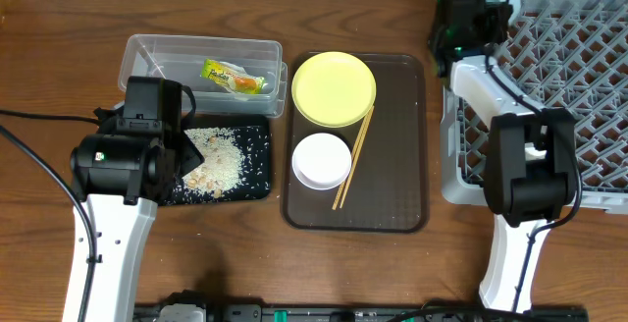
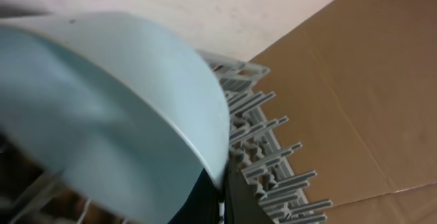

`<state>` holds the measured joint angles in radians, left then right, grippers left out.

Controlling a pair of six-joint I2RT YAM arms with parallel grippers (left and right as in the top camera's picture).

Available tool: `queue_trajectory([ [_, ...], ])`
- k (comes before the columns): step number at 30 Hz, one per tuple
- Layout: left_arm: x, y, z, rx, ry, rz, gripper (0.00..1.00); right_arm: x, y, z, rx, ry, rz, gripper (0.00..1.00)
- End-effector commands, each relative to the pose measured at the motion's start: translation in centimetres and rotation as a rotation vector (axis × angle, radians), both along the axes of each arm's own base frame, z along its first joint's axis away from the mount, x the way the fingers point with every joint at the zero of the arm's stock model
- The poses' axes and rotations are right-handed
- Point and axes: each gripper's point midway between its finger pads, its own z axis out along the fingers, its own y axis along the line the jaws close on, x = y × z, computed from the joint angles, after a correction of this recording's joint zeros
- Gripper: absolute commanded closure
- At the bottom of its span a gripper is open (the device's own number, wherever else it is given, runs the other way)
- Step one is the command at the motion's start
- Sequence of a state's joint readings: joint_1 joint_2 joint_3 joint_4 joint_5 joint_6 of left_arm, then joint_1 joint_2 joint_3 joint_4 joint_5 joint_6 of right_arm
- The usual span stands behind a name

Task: Sort waste into correct bins and load items into the dishwasher rack

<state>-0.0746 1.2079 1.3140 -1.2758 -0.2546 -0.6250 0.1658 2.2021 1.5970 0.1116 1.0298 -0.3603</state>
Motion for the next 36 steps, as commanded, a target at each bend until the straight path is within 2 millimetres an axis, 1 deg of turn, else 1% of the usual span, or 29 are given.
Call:
queue_trajectory([
  [1, -0.1, 0.4, 0.2, 0.017, -0.003, 0.014, 0.30, -0.4, 2.0, -0.9, 0.012, 0.023, 0.015, 0.89],
  [2, -0.1, 0.4, 0.2, 0.017, -0.002, 0.014, 0.30, -0.6, 2.4, -1.0, 0.014, 0.036, 0.019, 0.82],
  [4, -0.1, 0.4, 0.2, 0.017, 0.000, 0.014, 0.30, -1.0, 3.1, -1.1, 0.023, 0.052, 0.025, 0.64],
  [6, -0.1, 0.4, 0.2, 0.017, 0.000, 0.014, 0.30, -1.5, 3.6, -0.9, 0.019, 0.077, 0.034, 0.58],
  [7, -0.1, 0.4, 0.2, 0.017, 0.000, 0.014, 0.30, -1.8, 3.8, -0.5, 0.020, 0.084, 0.038, 0.53],
  [8, -0.1, 0.4, 0.2, 0.017, 0.000, 0.014, 0.30, -2.0, 3.8, -0.2, 0.024, 0.085, 0.036, 0.52],
  [10, -0.1, 0.4, 0.2, 0.017, 0.000, 0.014, 0.30, -2.6, 3.7, 1.1, 0.048, 0.059, 0.025, 0.48],
  [12, -0.1, 0.4, 0.2, 0.018, 0.001, 0.012, 0.30, -3.2, 3.6, 2.6, 0.082, 0.035, 0.026, 0.47],
  [13, -0.1, 0.4, 0.2, 0.019, 0.001, 0.011, 0.30, -3.5, 3.7, 3.5, 0.116, 0.035, 0.049, 0.46],
  [15, -0.1, 0.4, 0.2, 0.019, 0.001, 0.011, 0.30, -4.1, 4.6, 4.2, 0.203, 0.064, 0.123, 0.48],
  [17, -0.1, 0.4, 0.2, 0.019, 0.001, 0.011, 0.30, -5.3, 6.5, 4.6, 0.346, 0.122, 0.239, 0.48],
  [18, -0.1, 0.4, 0.2, 0.019, 0.001, 0.011, 0.30, -6.3, 7.5, 4.7, 0.421, 0.155, 0.290, 0.48],
  [19, -0.1, 0.4, 0.2, 0.019, 0.000, 0.011, 0.30, -7.5, 8.7, 4.7, 0.504, 0.196, 0.337, 0.45],
  [22, 0.0, 0.4, 0.2, 0.018, -0.003, 0.011, 0.30, -11.3, 11.6, 4.8, 0.722, 0.298, 0.425, 0.45],
  [23, 0.0, 0.4, 0.2, 0.019, -0.004, 0.011, 0.30, -12.9, 13.0, 4.8, 0.799, 0.351, 0.468, 0.46],
  [25, 0.0, 0.4, 0.2, 0.018, -0.003, 0.011, 0.30, -15.9, 15.3, 4.4, 0.931, 0.466, 0.538, 0.53],
  [26, 0.0, 0.4, 0.2, 0.019, -0.003, 0.011, 0.30, -17.4, 16.1, 4.1, 0.983, 0.525, 0.552, 0.57],
  [28, 0.0, 0.4, 0.2, 0.018, -0.003, 0.011, 0.30, -20.2, 16.7, 3.1, 1.051, 0.643, 0.532, 0.62],
  [29, 0.0, 0.4, 0.2, 0.018, -0.003, 0.011, 0.30, -21.1, 16.7, 2.7, 1.059, 0.686, 0.520, 0.64],
  [30, 0.0, 0.4, 0.2, 0.018, -0.003, 0.011, 0.30, -22.4, 16.5, 2.0, 1.061, 0.746, 0.495, 0.64],
  [33, 0.0, 0.4, 0.2, 0.018, -0.004, 0.011, 0.30, -25.0, 16.1, 0.2, 1.061, 0.858, 0.444, 0.64],
  [36, 0.0, 0.4, 0.2, 0.018, -0.003, 0.011, 0.30, -26.9, 15.7, -1.9, 1.067, 0.937, 0.392, 0.77],
])
